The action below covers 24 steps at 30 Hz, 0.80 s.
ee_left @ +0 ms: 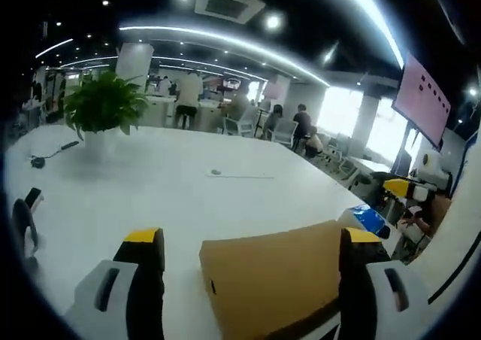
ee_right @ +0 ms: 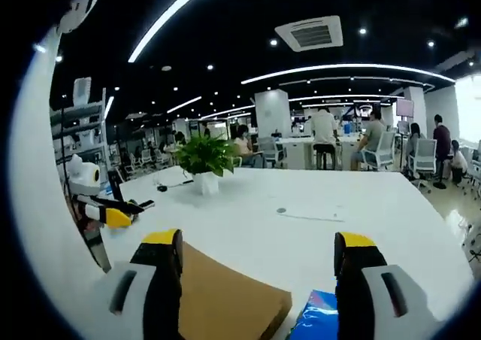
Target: Operate the shoe box by opening the lid, removing the specified soft item, and placing it in the target area until the item is outside and the box remains undamaged.
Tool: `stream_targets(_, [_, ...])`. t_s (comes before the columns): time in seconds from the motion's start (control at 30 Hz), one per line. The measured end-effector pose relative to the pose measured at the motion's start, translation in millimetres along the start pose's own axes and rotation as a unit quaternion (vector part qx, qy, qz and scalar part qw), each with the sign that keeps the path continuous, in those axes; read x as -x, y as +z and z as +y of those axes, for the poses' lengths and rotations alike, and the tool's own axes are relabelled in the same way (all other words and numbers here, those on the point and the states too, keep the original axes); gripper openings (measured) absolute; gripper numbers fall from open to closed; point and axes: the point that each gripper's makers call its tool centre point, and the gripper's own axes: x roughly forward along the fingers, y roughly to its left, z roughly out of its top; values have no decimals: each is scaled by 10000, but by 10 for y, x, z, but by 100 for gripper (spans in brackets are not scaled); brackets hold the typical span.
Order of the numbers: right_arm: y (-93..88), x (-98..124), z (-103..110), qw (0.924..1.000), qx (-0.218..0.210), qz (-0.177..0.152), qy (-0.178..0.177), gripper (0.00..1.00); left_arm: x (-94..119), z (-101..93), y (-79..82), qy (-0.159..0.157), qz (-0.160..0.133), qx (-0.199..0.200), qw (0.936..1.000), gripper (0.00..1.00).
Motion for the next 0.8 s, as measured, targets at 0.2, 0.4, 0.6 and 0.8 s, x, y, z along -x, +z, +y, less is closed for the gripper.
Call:
stream_targets(0.2, [-110,-70,19,9997,66,210,78,97,-1,33,231,178,-776,-893,9928,99])
stream_targets(0.4, [-123,-126,46,9978,669,29,-16,99,-46,63,-14,152,-304,-535,9980,99])
stream_targets(0.6, [-244,-168,82,10000,42,-46,-62,100,-115,58,-191,-3,-408,-1190,9921,99])
stream_targets(0.8, [-161,-118,39,9976,503,-335,-341,99,-145,109,-174,42,-477,-864,9951,99])
